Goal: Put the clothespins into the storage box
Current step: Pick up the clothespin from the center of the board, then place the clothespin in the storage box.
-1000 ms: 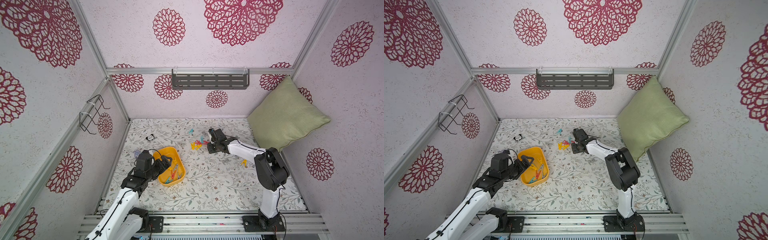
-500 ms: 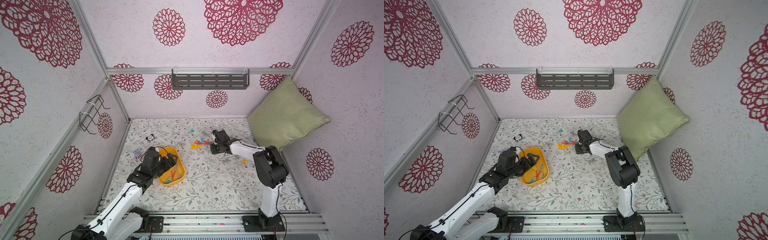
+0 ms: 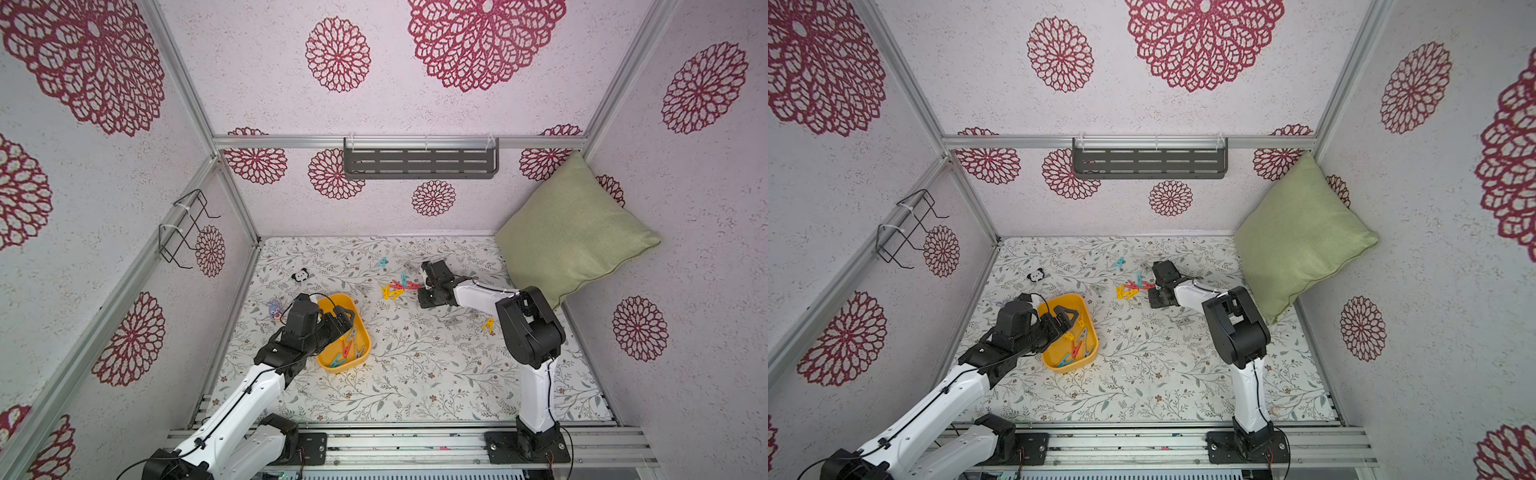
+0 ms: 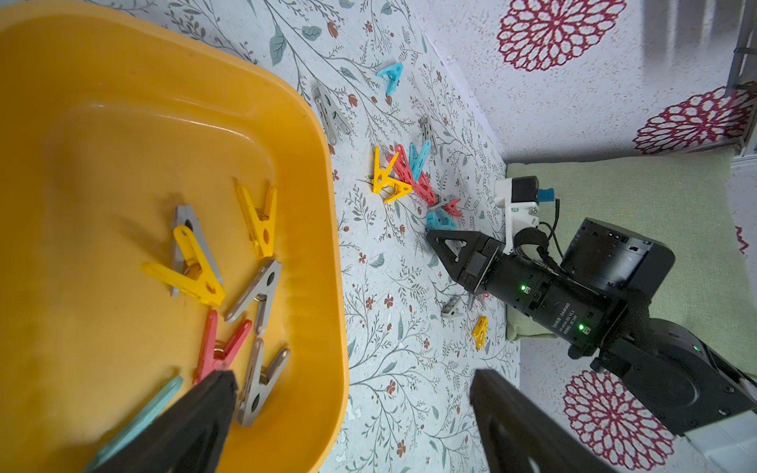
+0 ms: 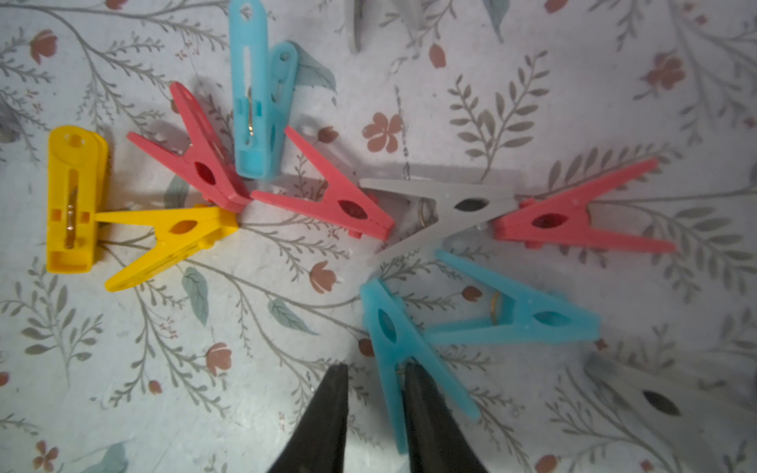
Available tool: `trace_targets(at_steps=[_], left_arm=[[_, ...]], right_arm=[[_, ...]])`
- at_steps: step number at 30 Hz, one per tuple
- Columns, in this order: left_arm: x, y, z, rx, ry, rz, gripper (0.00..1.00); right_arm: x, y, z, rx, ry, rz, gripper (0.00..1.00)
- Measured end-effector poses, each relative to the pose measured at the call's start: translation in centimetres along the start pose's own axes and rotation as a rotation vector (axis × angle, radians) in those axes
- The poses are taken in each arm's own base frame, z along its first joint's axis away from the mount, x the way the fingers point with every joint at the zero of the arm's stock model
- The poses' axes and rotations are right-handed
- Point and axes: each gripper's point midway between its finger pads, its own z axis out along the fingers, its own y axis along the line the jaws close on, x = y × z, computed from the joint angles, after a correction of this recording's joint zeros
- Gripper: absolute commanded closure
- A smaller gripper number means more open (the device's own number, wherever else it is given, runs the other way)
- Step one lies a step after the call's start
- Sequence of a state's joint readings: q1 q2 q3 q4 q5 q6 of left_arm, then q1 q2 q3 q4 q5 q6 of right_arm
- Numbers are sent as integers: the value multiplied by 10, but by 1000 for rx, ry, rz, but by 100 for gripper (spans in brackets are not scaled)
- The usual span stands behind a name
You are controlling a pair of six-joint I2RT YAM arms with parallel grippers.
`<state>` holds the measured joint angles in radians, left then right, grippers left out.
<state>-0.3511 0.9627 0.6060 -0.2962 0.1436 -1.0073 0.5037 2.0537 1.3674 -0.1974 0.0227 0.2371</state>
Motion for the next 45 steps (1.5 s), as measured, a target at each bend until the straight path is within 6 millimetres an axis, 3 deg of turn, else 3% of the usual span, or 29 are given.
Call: trace_targets(at_steps=[8, 19, 24, 27, 37, 41, 45], left_arm=[[0, 0, 0, 0, -1, 0, 3], [-4, 2, -8, -14, -30, 9, 3], [-13, 0, -20, -18, -70, 24, 3], [-18, 2, -27, -20, -90, 22, 3], [-45, 31, -55, -74, -180, -41, 3], [-53, 42, -65, -88, -211, -64, 3], [-56, 54, -71, -98, -226, -95, 3]], right_arm=[[-1, 1, 2, -2, 0, -4, 92], [11, 16, -10, -36, 3, -25, 95], [8, 55, -31, -99, -31, -75, 95], [5, 89, -44, -149, -55, -115, 95], [-15, 204, -92, -329, -142, -254, 95], [-15, 240, -100, -393, -148, -289, 95], [-5, 268, -92, -430, -118, -320, 94]])
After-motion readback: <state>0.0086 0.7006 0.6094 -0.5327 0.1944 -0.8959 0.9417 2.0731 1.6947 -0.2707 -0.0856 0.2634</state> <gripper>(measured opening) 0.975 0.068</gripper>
